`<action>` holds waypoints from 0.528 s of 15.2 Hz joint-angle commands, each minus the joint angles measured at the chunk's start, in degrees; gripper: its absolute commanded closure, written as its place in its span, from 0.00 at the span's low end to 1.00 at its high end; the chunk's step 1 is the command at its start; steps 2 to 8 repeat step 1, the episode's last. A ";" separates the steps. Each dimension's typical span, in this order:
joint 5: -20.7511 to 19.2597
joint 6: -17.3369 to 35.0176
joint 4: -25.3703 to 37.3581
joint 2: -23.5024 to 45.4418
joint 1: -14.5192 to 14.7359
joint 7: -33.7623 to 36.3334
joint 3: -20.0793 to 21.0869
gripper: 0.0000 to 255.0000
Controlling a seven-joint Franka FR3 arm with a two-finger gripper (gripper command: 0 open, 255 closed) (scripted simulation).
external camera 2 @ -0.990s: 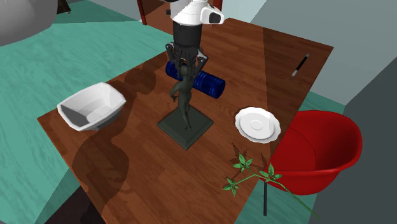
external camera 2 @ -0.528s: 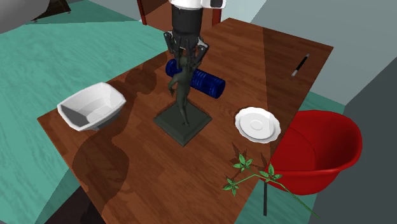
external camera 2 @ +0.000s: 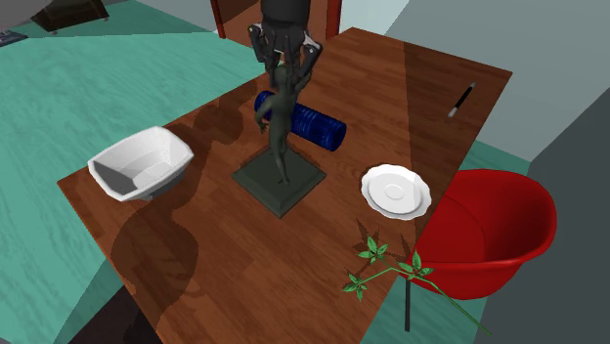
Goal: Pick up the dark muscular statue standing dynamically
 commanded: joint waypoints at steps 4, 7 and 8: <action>0.04 -0.52 0.74 0.15 -0.01 0.05 0.01 1.00; 0.04 -0.52 0.74 0.15 -0.01 0.05 0.01 1.00; 0.04 -0.52 0.74 0.15 -0.01 0.05 0.01 1.00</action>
